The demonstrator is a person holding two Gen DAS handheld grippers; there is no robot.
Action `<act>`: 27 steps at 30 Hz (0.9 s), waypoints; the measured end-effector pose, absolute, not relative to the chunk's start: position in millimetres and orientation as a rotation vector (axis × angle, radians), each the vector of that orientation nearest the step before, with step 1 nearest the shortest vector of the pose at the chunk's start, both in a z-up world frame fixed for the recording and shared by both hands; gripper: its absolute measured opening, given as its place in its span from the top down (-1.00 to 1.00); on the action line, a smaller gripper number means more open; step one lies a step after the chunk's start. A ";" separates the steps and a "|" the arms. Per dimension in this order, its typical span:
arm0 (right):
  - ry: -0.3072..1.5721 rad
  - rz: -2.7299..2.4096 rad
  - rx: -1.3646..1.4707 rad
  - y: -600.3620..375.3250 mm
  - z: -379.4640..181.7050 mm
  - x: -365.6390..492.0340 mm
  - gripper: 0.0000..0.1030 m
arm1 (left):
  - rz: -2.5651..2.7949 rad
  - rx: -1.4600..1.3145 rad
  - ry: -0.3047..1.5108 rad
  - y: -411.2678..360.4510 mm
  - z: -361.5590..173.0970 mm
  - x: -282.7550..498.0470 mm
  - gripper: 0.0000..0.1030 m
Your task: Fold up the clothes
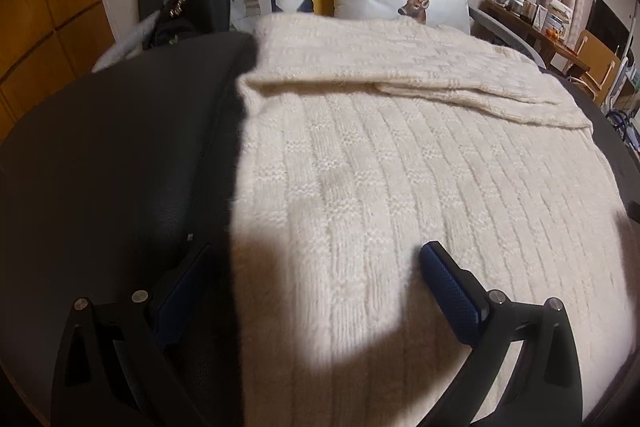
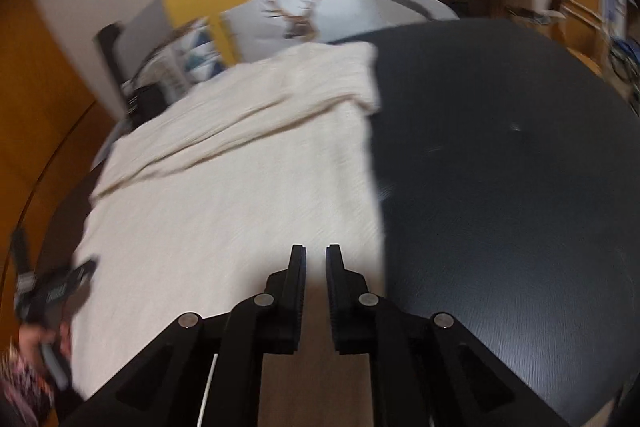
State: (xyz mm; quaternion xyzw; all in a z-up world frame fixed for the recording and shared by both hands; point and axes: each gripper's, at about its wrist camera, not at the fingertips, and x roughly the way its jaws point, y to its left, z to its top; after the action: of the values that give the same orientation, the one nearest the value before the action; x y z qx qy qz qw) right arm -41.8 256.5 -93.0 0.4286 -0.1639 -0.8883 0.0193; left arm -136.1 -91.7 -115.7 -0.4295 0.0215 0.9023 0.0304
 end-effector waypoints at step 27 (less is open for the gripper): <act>-0.134 -2.559 1.383 178.6 -79.2 52.2 0.72 | 2.667 -0.912 0.632 -36.6 -111.8 -26.2 -0.99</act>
State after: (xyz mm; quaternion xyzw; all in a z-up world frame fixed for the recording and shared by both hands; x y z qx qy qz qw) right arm 52.2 178.6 -79.2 0.4718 -0.0457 -0.8730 0.1149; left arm -26.2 -36.6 -111.8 -0.3132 0.2171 0.9159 0.1263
